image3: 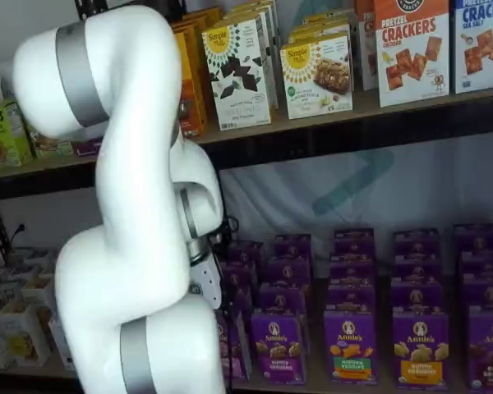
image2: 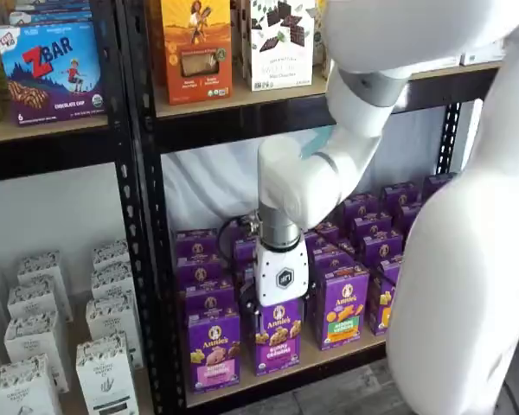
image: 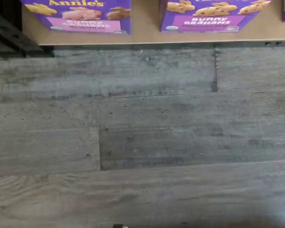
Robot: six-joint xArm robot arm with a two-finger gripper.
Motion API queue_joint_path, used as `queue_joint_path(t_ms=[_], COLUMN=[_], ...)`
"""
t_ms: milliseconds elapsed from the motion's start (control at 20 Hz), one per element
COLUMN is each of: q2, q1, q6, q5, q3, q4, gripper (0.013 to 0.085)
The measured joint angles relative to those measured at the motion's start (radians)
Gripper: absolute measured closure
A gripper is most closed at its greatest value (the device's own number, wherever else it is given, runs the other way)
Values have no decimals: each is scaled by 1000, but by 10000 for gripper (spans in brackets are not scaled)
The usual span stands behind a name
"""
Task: Pick up the purple box with a pink patch in the middle, on the bottom shelf, the first box from the left
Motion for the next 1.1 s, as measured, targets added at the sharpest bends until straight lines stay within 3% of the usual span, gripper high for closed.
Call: queue_joint_path(t_ms=[250, 650, 1100], q2=[107, 268, 441], q1=[-8, -34, -68], q6=[13, 96, 72], q5=[-91, -170, -210], q3=[-35, -138, -298], q4=[-20, -131, -141], gripper=[130, 130, 130])
